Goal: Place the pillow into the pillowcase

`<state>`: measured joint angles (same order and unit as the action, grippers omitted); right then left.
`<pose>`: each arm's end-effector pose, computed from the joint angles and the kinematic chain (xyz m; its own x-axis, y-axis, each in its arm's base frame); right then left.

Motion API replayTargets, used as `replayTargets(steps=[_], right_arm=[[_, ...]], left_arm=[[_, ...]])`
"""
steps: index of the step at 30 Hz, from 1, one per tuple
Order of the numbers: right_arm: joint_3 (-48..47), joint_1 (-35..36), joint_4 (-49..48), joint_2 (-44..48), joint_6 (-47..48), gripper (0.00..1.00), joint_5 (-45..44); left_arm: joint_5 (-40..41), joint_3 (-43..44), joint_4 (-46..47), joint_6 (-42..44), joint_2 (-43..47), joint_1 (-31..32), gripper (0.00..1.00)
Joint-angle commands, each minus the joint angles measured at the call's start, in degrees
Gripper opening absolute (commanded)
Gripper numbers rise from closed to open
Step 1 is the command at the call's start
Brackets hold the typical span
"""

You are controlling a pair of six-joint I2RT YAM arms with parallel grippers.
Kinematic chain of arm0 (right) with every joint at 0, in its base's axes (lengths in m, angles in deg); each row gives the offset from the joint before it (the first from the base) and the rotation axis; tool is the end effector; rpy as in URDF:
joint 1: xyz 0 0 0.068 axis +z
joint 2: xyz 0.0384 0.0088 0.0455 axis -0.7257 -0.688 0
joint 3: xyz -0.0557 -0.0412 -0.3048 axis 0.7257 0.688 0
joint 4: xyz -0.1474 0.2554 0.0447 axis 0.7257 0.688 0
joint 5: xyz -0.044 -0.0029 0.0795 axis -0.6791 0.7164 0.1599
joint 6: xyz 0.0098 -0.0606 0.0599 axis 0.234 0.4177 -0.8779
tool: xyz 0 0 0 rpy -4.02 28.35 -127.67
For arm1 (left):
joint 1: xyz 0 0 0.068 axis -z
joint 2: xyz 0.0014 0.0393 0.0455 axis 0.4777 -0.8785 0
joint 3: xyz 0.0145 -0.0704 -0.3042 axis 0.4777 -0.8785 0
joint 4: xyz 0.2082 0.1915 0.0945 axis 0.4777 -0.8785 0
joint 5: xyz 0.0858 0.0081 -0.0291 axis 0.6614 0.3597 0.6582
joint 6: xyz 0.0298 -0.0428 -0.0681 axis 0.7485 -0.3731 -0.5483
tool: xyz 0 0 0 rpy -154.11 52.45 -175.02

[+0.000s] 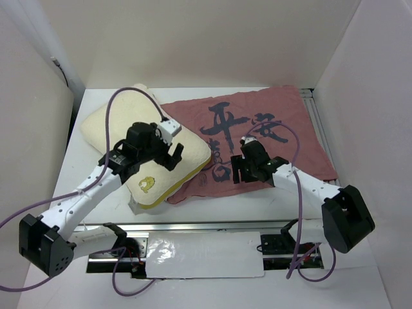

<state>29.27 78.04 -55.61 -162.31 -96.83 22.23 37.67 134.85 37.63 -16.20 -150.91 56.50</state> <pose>0.2530 0.1474 0.1826 -0.8172 -0.1218 -0.5633 -0.2255 0.9671 0.1180 0.2729 -0.1533 0.3360 -0.3724 0.2633 -0.8899 0.5658 0.8245 0.0072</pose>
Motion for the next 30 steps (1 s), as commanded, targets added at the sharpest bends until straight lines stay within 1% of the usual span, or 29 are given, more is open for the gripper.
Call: replayTargets(steps=[1, 3, 4, 5, 6, 7, 9, 10, 12, 14, 16, 17, 18, 19, 20, 21, 22, 23, 25, 26, 28, 29, 30], right_arm=[[-3.57, 0.13, -0.92, -0.47, 1.54, 0.77, 1.19], [-3.57, 0.66, -0.92, -1.00, 1.54, 0.77, 1.19], [-3.57, 0.66, -0.92, -1.52, 1.54, 0.77, 1.80], [-3.57, 0.66, -0.92, -1.52, 1.01, 0.77, 1.81], [-3.57, 0.66, -1.45, -2.13, 1.01, 0.77, 2.33], [-3.57, 0.66, -1.45, -3.01, 1.01, 0.79, 2.34], [-4.36, 0.66, -1.45, -4.15, 1.01, 0.79, 2.95], [-4.97, 0.66, -1.45, -4.77, 1.01, 0.79, 2.95], [-5.50, 0.66, -1.97, -5.57, 1.01, 0.79, 2.95], [-5.50, 1.19, -1.98, -5.57, 1.01, 0.79, 2.95], [-5.50, 1.19, -2.59, -5.57, 1.01, 0.80, 2.95], [-6.11, 1.19, -2.59, -5.57, 1.01, 0.80, 2.95], [-6.12, 1.19, -1.90, -4.70, 1.01, 0.80, 2.43], [-6.12, 1.19, -1.89, -4.69, 1.01, 0.80, 1.90], [-6.12, 1.19, -1.89, -4.69, 0.49, 0.81, 1.29], [-6.12, 1.19, -1.28, -3.12, 0.48, 0.81, 0.59], [-6.12, 1.71, -1.27, -2.50, 0.48, 0.81, 0.58], [-6.12, 1.72, -1.27, -1.88, 0.48, 0.81, 0.58], [-6.64, 2.33, -1.27, -0.65, 0.48, 0.81, 0.58], [-7.52, 3.29, -1.27, -0.64, 0.48, 0.81, 0.58], [-8.92, 5.13, -1.27, -0.64, 1.62, 0.80, 0.58], [-10.67, 5.75, -1.97, -0.64, 1.62, 0.80, 0.58], [-11.56, 6.28, -2.67, -1.17, 1.62, 0.80, 0.58]], left_arm=[[-6.46, -4.77, 2.38, 7.04, -2.30, 0.68, 1.00], [-2.62, -6.10, 3.34, 5.81, -3.01, 1.30, 1.00], [-1.46, -7.85, 5.34, 4.15, -3.01, 0.43, 1.00], [-1.45, -8.82, 5.36, 4.14, -3.01, 0.42, 1.00], [-5.01, -9.70, 6.49, 3.53, -2.49, -0.10, 1.00], [-6.53, -10.84, 6.51, 2.83, -2.49, -0.71, 1.00], [-7.68, -12.43, 8.25, 1.16, -1.96, -0.72, 1.00], [-8.30, -15.05, 10.61, -0.33, -1.96, -0.72, 1.00], [-8.83, -17.52, 12.74, -1.57, -1.96, -0.72, 0.99], [-7.78, -18.33, 13.45, -2.71, -4.32, -0.72, 0.95], [-7.07, -15.44, 10.91, -2.72, -8.00, -0.72, 0.77], [-5.77, -13.95, 9.68, -2.72, -11.94, -0.72, 0.68], [-3.67, -11.84, 7.76, -2.72, -14.94, -0.72, 0.42], [-3.64, -10.95, 6.78, -2.72, -14.97, -0.72, 0.27], [-0.69, -10.16, 6.77, -3.24, -15.84, -0.72, 0.03], [0.65, -9.54, 6.77, -4.46, -15.84, -0.72, 0.00], [1.79, -9.54, 7.47, -4.48, -14.80, -0.72, 0.00], [4.85, -9.01, 7.99, -5.43, -13.49, -0.72, 0.00], [8.90, -7.00, 8.78, -9.29, -7.87, -0.72, 0.00], [12.40, -5.77, 8.79, -10.96, -5.85, -0.72, 0.00], [17.60, 0.28, 6.34, -17.11, -0.32, -1.24, 0.00], [21.54, 2.66, 5.03, -20.61, 1.19, -1.25, 0.00], [27.67, 7.38, 1.53, -25.78, 2.34, -2.12, 0.00]])
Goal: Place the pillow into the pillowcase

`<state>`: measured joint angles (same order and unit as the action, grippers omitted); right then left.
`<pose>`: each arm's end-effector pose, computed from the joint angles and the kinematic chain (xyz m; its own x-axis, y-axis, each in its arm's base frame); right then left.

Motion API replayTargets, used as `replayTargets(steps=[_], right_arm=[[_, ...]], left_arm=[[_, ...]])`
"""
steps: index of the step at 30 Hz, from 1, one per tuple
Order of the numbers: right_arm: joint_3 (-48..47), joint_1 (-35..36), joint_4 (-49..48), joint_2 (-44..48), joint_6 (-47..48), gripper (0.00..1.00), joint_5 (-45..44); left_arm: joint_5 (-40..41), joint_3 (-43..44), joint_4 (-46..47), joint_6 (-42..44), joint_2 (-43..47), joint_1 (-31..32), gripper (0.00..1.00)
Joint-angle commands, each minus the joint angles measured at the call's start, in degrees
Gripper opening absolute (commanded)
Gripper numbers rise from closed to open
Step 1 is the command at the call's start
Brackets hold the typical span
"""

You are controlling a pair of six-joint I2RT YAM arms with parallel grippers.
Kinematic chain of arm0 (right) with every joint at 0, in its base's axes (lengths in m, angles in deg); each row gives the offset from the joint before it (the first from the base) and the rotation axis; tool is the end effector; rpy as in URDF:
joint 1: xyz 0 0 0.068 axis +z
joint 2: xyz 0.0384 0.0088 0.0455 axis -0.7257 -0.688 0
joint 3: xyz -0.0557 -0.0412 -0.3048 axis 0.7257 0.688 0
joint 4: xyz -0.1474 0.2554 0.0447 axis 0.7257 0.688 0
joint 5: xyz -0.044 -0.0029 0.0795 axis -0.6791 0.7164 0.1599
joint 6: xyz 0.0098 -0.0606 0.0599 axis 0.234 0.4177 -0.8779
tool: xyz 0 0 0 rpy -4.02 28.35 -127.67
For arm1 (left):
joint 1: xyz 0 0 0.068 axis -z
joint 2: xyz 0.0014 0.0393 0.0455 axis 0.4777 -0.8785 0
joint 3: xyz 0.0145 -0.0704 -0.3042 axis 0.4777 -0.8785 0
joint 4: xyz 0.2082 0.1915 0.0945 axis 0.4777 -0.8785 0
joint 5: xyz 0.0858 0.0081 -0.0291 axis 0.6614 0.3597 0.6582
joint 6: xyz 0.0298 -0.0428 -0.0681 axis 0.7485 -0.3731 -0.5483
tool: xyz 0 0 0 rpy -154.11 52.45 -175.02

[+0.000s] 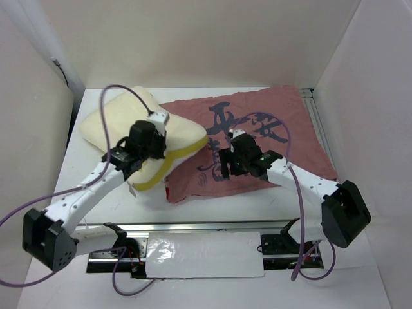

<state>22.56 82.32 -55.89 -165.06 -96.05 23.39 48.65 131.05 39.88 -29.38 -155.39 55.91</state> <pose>0.2642 0.1843 0.2119 -0.7696 -0.1717 -0.6150 -0.3260 0.9338 0.1473 0.2928 -0.1437 0.2898 -0.5467 0.0914 -0.8323 0.2990 0.9498 -0.0921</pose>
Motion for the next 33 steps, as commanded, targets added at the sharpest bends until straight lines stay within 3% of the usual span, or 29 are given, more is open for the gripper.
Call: replayTargets(steps=[1, 3, 6, 7, 8, 12, 17, 20, 33], right_arm=[[-5.90, 2.52, -2.92, 0.71, 0.84, 0.78, -1.10], [-8.10, 3.41, -4.67, -0.35, 1.45, 0.74, -0.50], [-11.88, 5.17, -6.00, -3.59, 2.68, 0.71, 0.03], [-12.93, 5.86, -6.00, -5.52, 2.68, 0.71, -0.57], [-14.68, 6.39, -6.78, -6.41, 3.38, 0.71, -0.58], [-17.15, 6.40, -8.99, -10.01, 4.18, 0.71, 0.90], [-22.86, 8.50, -11.27, -19.21, 5.23, 0.65, 2.85], [-27.96, 10.00, -12.94, -25.98, 5.23, 0.56, 1.45], [-54.76, 16.32, -9.09, -53.34, 0.05, 0.53, -10.51]], left_arm=[[18.94, 13.32, -2.41, -13.96, 7.70, -1.54, 0.00], [28.90, 17.10, -5.57, -16.51, 8.41, -2.06, 0.00], [43.41, 27.37, -21.61, -26.15, 4.75, -2.59, 0.00], [44.96, 32.62, -32.03, -31.58, 3.33, -2.59, 0.00], [46.02, 34.76, -36.66, -35.12, 2.01, -2.59, 0.00], [44.62, 36.54, -44.95, -41.21, 0.94, -2.59, 0.00], [45.32, 36.54, -45.49, -43.33, 2.52, -1.27, 0.00], [44.63, 35.93, -44.88, -42.54, 2.52, -1.27, 0.00], [42.17, 18.28, -35.75, -45.09, 15.26, -3.03, 0.00]])
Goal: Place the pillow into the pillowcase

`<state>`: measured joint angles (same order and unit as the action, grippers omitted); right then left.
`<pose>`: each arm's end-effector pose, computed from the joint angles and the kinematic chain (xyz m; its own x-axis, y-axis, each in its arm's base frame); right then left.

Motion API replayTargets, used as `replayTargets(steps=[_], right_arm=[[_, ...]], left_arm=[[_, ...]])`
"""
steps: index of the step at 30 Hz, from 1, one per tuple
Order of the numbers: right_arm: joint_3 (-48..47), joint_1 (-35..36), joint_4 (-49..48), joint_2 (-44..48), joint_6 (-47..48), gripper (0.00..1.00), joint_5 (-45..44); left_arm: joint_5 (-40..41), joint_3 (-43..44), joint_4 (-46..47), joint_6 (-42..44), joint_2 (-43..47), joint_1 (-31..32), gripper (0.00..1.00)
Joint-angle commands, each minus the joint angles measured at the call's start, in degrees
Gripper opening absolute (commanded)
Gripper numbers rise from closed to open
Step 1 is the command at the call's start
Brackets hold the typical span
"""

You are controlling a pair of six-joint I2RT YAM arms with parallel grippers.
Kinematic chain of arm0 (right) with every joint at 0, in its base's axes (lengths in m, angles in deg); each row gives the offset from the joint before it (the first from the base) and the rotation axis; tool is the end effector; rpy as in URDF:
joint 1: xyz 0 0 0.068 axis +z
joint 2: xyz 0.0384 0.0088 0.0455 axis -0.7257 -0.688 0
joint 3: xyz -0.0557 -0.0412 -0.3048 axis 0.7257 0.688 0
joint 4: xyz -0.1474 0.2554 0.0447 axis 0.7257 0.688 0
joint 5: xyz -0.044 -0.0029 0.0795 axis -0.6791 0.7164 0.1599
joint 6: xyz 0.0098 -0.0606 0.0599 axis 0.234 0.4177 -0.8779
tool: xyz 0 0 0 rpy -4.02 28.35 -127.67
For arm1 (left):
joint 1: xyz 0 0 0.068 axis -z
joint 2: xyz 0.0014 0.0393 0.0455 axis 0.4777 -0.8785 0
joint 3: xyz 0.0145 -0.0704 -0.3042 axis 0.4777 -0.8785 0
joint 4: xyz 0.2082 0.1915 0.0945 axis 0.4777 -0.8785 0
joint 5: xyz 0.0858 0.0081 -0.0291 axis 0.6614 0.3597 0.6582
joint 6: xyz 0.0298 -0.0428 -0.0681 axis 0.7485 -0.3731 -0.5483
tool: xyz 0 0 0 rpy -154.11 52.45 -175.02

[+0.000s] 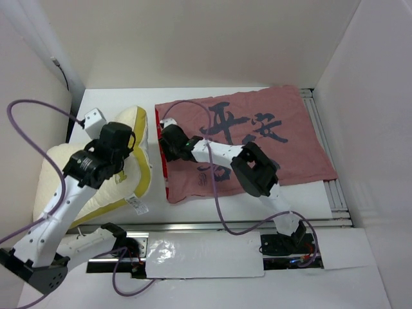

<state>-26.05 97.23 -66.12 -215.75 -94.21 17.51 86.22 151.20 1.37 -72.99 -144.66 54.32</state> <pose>0.3830 0.4478 0.1627 -0.6051 -0.3022 -0.7365 -0.5362 0.8386 0.0964 0.2211 -0.0496 0.4141 -0.2346 -0.5396 -0.8086 -0.5605 0.7547 -0.3411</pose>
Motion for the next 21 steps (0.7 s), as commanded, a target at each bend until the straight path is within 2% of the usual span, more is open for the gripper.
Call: replayTargets(steps=[1, 6, 15, 18, 19, 21], right_arm=[[-7.30, 1.42, 1.67, -3.88, -1.79, 0.52, -4.63], [-11.62, 3.52, 4.13, -8.98, -2.40, 0.52, -9.36], [-14.95, 5.73, 7.30, -11.72, -3.72, 0.47, -16.75], [-14.96, 5.73, 9.23, -12.42, -5.30, 0.42, -17.28], [-14.96, 5.73, 9.24, -12.42, -5.83, 0.32, -17.29], [-13.30, 5.20, 9.24, -11.89, -6.54, 0.25, -17.29]], left_arm=[[4.59, -2.85, 3.99, -0.35, 5.40, -1.43, 0.00], [1.78, -4.96, 4.80, 0.63, 6.64, -1.96, 0.00], [-0.07, -7.34, 7.61, 2.39, 7.17, -1.96, 0.00], [-0.77, -7.34, 8.14, 2.91, 7.69, -1.96, 0.00], [-0.77, -7.34, 8.75, 3.61, 7.70, -1.96, 0.00], [-0.77, -7.86, 9.37, 3.62, 7.70, -1.96, 0.00]])
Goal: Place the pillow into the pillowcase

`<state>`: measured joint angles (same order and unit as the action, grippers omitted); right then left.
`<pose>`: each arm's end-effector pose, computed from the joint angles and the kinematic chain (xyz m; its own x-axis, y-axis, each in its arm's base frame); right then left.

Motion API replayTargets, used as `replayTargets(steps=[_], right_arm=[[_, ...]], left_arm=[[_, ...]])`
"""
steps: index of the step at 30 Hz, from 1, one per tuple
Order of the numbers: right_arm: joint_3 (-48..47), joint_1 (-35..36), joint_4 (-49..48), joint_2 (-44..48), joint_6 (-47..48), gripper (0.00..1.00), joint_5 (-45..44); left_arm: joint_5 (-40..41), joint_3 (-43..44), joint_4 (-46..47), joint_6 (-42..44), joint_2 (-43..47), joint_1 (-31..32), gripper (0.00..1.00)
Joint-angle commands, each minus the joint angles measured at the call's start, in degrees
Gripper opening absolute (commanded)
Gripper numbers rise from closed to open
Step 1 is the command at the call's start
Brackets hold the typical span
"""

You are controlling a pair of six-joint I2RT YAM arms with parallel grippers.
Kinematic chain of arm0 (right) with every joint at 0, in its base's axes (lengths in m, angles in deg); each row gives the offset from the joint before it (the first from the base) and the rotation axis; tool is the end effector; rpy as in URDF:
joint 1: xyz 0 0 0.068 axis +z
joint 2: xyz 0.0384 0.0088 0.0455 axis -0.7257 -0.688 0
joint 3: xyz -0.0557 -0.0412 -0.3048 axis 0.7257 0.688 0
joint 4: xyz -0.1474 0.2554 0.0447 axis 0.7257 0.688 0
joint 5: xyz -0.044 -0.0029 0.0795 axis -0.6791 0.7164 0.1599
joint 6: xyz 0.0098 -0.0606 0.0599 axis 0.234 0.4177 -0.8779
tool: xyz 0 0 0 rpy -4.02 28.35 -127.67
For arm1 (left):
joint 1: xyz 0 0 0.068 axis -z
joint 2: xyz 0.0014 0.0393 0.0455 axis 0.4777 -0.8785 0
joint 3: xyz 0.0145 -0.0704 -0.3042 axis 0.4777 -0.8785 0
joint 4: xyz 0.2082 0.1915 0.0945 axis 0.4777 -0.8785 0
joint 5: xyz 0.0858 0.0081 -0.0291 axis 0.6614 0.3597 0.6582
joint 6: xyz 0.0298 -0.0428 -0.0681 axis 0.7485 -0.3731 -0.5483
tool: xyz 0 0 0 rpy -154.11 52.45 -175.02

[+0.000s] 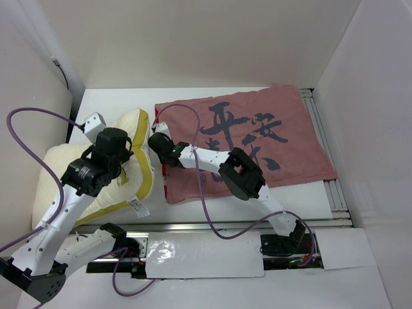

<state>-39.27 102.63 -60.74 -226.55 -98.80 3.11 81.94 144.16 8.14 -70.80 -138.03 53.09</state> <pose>0.3746 0.5021 0.1339 -0.5868 -0.2893 -0.7563 -0.4169 0.9086 -0.0241 0.2056 -0.0420 0.4014 -0.2109 -0.5731 -0.7919 -0.4925 0.7620 -0.4204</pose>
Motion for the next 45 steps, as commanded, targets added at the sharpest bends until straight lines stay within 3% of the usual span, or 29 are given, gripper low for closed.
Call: replayTargets(steps=[1, 5, 21, 32, 40, 45], right_arm=[[0.46, -0.20, 3.17, 0.30, -1.95, 0.20, -2.89], [2.83, -0.20, 1.49, 3.47, -1.34, 0.14, -0.87], [14.52, -0.20, -3.52, 12.00, 4.21, 0.42, 15.57], [16.28, -0.20, -2.29, 13.14, 4.21, 0.39, 10.83], [17.86, 0.85, -3.70, 15.61, 6.57, 0.42, 17.58], [19.97, 2.00, -3.70, 16.84, 7.20, 0.42, 15.58]], left_arm=[[2.90, -0.83, 3.11, 1.95, 1.08, -0.74, 0.00], [2.37, -0.83, 3.82, 2.75, 0.47, -0.74, 0.00], [0.08, -1.36, 5.49, 4.51, 0.46, -0.74, 0.00], [0.08, -1.36, 6.11, 5.56, -0.07, -0.74, 0.00], [-0.44, -1.36, 6.64, 6.09, -0.07, -0.74, 0.00], [-0.44, -1.89, 6.64, 6.09, -0.07, -0.74, 0.00]])
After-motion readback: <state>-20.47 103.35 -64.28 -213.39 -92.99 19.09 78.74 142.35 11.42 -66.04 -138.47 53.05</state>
